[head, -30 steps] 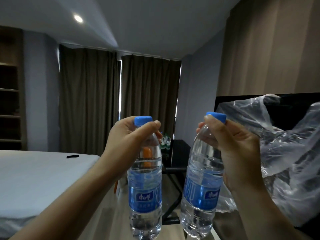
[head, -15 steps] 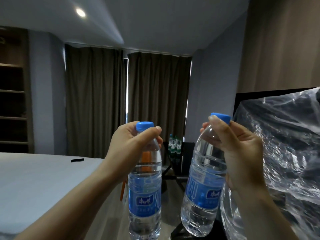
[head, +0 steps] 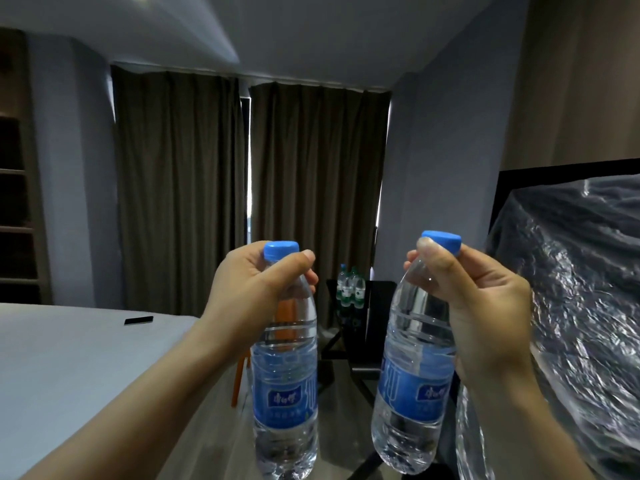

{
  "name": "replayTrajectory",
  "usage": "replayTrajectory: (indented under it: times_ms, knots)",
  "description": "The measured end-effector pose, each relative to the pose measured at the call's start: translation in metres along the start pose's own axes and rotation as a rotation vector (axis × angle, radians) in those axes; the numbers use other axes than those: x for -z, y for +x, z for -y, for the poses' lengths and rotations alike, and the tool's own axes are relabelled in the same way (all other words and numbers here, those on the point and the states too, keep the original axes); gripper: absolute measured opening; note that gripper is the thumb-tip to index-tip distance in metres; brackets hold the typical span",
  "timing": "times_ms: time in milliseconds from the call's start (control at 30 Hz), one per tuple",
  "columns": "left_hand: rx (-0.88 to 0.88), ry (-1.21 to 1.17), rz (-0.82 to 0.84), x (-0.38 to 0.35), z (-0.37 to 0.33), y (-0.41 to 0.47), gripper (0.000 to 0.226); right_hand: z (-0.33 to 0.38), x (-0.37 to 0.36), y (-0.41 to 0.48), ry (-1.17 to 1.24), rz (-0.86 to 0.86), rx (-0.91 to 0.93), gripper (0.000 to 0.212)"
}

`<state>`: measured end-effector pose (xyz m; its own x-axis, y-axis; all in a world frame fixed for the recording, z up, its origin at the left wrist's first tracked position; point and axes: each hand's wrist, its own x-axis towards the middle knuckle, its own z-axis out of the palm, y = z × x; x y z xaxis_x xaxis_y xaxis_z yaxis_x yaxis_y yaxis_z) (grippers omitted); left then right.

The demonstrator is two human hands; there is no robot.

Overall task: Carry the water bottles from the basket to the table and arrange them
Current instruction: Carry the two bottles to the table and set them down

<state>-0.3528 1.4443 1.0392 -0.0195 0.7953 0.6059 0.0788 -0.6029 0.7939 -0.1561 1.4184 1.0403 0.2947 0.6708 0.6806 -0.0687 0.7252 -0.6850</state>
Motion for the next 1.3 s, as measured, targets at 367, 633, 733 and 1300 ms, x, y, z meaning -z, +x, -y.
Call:
replayTrajectory:
  times_ms: [367,633,733,1300]
  knots:
    - [-0.011,-0.007,0.018,-0.008,0.11,0.134,0.019,-0.124,-0.034,0.101,-0.08,-0.038,-0.004,0.01]
    - [-0.004,0.037,0.039,-0.003,0.188,0.246,0.023,-0.22,-0.069,0.182,-0.177,-0.132,-0.037,0.016]
    - [0.013,0.045,0.018,-0.004,0.219,0.277,0.024,-0.253,-0.075,0.208,-0.215,-0.134,-0.051,0.017]
    - [0.012,0.062,-0.029,-0.061,0.368,0.449,0.022,-0.45,-0.07,0.373,-0.144,-0.07,-0.063,0.019]
